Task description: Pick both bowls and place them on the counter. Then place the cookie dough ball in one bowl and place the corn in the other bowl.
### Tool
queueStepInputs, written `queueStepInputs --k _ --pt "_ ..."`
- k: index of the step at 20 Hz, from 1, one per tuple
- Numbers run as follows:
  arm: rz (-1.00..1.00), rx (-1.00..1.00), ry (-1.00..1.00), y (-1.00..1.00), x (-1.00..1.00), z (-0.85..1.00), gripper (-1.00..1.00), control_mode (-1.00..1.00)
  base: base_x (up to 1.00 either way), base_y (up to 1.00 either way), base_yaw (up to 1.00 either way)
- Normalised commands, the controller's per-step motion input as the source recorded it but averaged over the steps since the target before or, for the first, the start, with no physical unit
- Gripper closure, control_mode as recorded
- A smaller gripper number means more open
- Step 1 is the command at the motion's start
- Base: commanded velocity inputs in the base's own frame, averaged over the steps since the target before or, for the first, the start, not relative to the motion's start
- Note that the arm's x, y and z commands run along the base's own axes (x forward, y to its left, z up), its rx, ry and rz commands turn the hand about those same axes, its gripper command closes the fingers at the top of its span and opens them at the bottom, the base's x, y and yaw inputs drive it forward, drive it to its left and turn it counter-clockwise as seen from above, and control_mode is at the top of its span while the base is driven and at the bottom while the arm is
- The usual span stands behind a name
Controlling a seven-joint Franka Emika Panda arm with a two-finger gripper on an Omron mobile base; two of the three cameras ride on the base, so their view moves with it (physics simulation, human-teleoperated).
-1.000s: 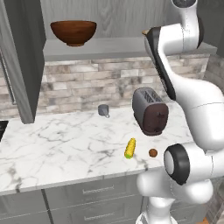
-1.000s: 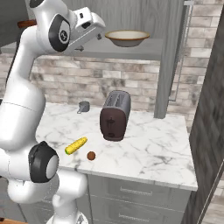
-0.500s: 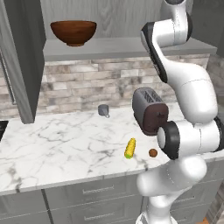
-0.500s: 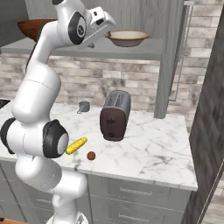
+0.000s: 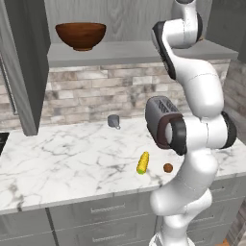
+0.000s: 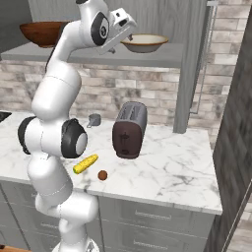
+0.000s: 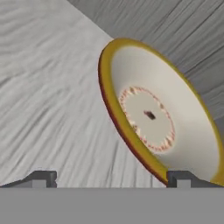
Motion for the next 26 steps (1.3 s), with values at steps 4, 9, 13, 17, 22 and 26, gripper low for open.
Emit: queueStepInputs --k 4,9,13,17,22,26 --pt "0.08 0.00 0.06 -0.14 0.52 -0.04 -1.00 -1.00 0.00 0.00 0.00" --pt "0.08 0.00 0.05 -0.12 0.54 -0.02 -1.00 -1.00 0.00 0.00 0.00" --pt "0.08 0.00 0.04 -0.10 0.51 -0.02 -1.00 -1.00 0.00 0.00 0.00" --pt "0.03 0.00 0.02 0.00 0.18 -0.09 1.00 -1.00 0.00 0.00 0.00" --pt "0.00 0.00 0.00 0.00 -0.07 -0.04 1.00 -1.00 0.00 0.00 0.00" --pt "0.00 -0.01 -0.08 0.15 -0.59 -0.07 1.00 -1.00 0.00 0.00 0.00"
